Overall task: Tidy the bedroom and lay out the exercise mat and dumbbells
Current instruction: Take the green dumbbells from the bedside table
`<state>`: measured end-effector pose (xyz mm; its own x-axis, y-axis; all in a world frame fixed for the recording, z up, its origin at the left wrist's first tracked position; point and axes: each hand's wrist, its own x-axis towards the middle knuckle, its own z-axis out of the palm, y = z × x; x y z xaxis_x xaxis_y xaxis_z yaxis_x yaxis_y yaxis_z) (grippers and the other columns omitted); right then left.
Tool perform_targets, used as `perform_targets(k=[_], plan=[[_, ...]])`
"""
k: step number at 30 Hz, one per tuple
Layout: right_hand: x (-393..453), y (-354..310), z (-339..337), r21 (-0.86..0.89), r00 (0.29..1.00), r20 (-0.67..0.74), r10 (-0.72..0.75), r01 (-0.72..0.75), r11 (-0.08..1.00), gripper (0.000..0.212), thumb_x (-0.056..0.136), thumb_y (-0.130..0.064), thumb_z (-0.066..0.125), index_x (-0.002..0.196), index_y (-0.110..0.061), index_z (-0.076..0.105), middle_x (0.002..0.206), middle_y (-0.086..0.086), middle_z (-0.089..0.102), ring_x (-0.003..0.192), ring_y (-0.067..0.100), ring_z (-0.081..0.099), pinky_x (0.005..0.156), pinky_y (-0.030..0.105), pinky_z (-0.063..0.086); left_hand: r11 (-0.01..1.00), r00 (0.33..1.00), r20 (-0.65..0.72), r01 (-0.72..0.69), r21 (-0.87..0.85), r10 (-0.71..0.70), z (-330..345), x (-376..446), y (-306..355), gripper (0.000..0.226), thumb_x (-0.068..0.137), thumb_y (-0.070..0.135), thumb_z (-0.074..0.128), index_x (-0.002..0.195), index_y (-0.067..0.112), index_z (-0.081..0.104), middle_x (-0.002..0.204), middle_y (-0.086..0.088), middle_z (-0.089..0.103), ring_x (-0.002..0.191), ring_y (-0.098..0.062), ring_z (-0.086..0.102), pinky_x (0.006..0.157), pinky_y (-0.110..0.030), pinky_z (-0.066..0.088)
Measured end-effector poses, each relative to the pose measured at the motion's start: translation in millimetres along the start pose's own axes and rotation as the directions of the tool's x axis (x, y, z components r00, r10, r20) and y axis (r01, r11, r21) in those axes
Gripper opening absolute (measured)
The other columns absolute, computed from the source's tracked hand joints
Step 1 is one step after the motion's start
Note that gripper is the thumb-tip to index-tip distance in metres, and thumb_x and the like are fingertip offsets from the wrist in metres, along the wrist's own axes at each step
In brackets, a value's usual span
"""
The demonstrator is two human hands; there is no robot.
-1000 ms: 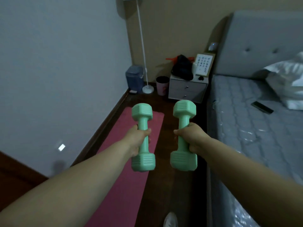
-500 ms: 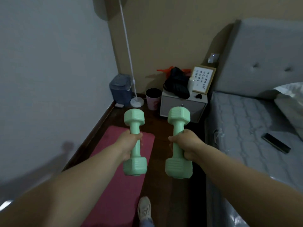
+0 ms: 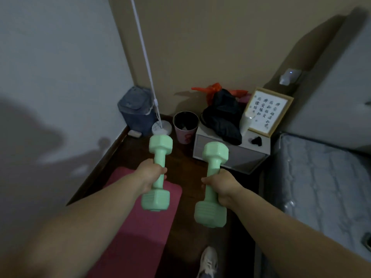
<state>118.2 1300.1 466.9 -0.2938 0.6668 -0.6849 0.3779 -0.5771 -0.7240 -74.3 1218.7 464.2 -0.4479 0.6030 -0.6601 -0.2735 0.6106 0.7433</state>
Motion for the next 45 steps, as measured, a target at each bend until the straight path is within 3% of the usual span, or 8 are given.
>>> perform_targets(k=[7,15,19,23,29,33,39,45], plan=[[140.2,-55.9,12.2,-0.058,0.991,0.036,0.128,-0.126,0.990,0.028,0.083,0.003,0.063,0.105,-0.005,0.049,0.089,0.014,0.057,0.077,0.025,0.056,0.069,0.039,0.050,0.996,0.991,-0.106,0.082,0.037,-0.078,2.3,119.5,34.9,0.029,0.083,0.003,0.063,0.111,0.002,0.055,0.088,-0.010,0.058,0.078,-0.021,0.056,0.069,-0.036,0.048],[322.9,-62.3,72.4,-0.087,0.980,0.043,0.197,-0.192,0.977,0.036,0.083,0.002,0.064,0.115,-0.002,0.048,0.103,0.019,0.059,0.089,0.030,0.059,0.082,0.045,0.052,0.989,0.967,-0.217,0.144,0.043,-0.131,-19.2,295.4,34.6,0.032,0.086,0.006,0.060,0.117,0.006,0.051,0.104,-0.015,0.059,0.094,-0.029,0.059,0.082,-0.042,0.050],[426.0,-30.2,106.0,-0.083,0.968,0.075,0.241,-0.234,0.969,0.034,0.084,0.001,0.061,0.116,-0.002,0.049,0.113,0.025,0.058,0.091,0.032,0.058,0.084,0.047,0.052,0.982,0.962,-0.231,0.167,0.082,-0.145,-22.0,392.1,2.5,0.037,0.087,0.009,0.061,0.122,0.006,0.049,0.110,-0.015,0.058,0.100,-0.030,0.058,0.087,-0.043,0.050],[556.1,33.4,141.3,-0.116,0.963,0.091,0.254,-0.243,0.963,0.033,0.085,-0.001,0.061,0.116,-0.001,0.049,0.102,0.020,0.059,0.087,0.029,0.058,0.076,0.042,0.052,0.981,0.953,-0.271,0.169,0.095,-0.138,-18.8,516.1,-62.0,0.043,0.087,0.009,0.061,0.127,0.006,0.047,0.115,-0.014,0.058,0.101,-0.029,0.057,0.087,-0.041,0.049],[717.4,142.7,183.1,-0.184,0.955,0.075,0.286,-0.269,0.945,0.039,0.086,-0.002,0.061,0.121,-0.002,0.046,0.103,0.017,0.056,0.090,0.028,0.055,0.077,0.042,0.049,0.971,0.946,-0.277,0.208,0.118,-0.169,-22.1,682.2,-178.5,0.041,0.087,0.007,0.060,0.126,0.009,0.048,0.105,-0.009,0.057,0.089,-0.022,0.058,0.073,-0.035,0.049],[798.2,197.7,205.9,-0.188,0.965,0.051,0.258,-0.245,0.951,0.045,0.087,-0.002,0.060,0.128,-0.002,0.042,0.117,0.021,0.054,0.104,0.034,0.055,0.093,0.051,0.047,0.957,0.942,-0.296,0.220,0.188,-0.158,-30.8,773.1,-238.0,0.045,0.088,0.009,0.059,0.130,0.012,0.045,0.111,-0.010,0.055,0.097,-0.024,0.056,0.081,-0.038,0.049],[845.0,233.5,224.7,-0.163,0.967,0.046,0.252,-0.242,0.957,0.062,0.086,-0.005,0.063,0.139,-0.006,0.031,0.133,0.021,0.047,0.118,0.037,0.050,0.100,0.055,0.042,0.895,0.959,-0.265,0.201,0.398,-0.098,-40.6,830.4,-272.1,0.054,0.091,0.016,0.059,0.140,0.015,0.036,0.131,-0.013,0.049,0.113,-0.028,0.050,0.088,-0.037,0.043],[840.5,225.1,230.4,-0.351,0.965,-0.056,0.258,-0.261,0.899,0.076,0.084,-0.015,0.069,0.143,-0.003,0.022,0.139,0.022,0.043,0.123,0.039,0.047,0.101,0.051,0.042,0.775,0.968,-0.232,0.218,0.594,-0.095,-43.6,826.7,-264.0,0.062,0.091,0.022,0.058,0.145,0.015,0.028,0.140,-0.016,0.042,0.125,-0.032,0.045,0.101,-0.040,0.039]])
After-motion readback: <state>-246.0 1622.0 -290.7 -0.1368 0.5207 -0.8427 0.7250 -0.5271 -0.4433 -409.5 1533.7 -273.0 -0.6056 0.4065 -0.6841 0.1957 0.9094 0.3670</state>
